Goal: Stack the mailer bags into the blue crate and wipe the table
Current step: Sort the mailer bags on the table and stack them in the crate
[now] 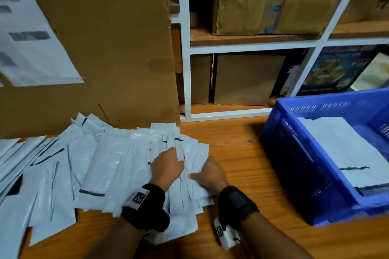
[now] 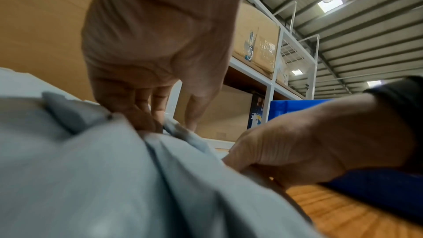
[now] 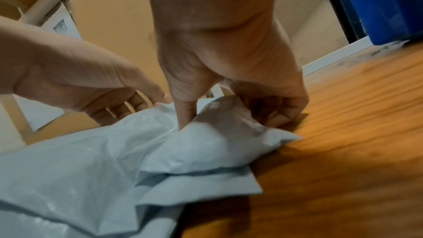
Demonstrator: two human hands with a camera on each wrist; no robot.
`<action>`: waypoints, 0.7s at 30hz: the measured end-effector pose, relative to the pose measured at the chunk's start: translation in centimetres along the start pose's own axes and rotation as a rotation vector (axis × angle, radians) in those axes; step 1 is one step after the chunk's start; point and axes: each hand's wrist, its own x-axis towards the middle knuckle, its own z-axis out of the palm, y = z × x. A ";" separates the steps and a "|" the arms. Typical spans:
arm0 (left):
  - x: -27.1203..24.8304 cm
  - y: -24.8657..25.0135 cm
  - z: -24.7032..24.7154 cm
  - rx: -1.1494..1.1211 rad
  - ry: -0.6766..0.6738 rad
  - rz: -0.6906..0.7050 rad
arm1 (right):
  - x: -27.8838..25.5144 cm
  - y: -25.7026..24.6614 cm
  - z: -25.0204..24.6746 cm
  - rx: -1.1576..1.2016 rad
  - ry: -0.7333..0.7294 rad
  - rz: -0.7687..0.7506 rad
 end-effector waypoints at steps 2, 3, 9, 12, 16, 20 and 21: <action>-0.2 -0.3 0.0 -0.009 0.011 0.006 | -0.3 -0.3 0.1 0.103 0.019 0.010; -0.3 -0.5 -0.1 -0.046 0.026 0.007 | -0.4 -0.2 0.0 0.161 0.027 0.012; -1.6 -2.9 -0.9 -0.650 0.107 0.071 | -1.6 0.7 -2.1 0.467 0.046 -0.009; -2.6 -4.4 -2.0 -0.856 0.131 0.088 | -3.0 0.4 -3.3 0.483 0.129 -0.074; -4.2 -5.2 -4.1 -1.069 0.087 0.117 | -5.7 0.1 -4.2 0.551 0.214 -0.202; -5.9 -4.9 -5.6 -1.047 0.077 0.236 | -9.3 0.9 -4.8 0.503 0.297 -0.346; -6.5 -4.6 -5.7 -1.034 0.084 0.243 | -10.3 1.3 -5.1 0.485 0.334 -0.377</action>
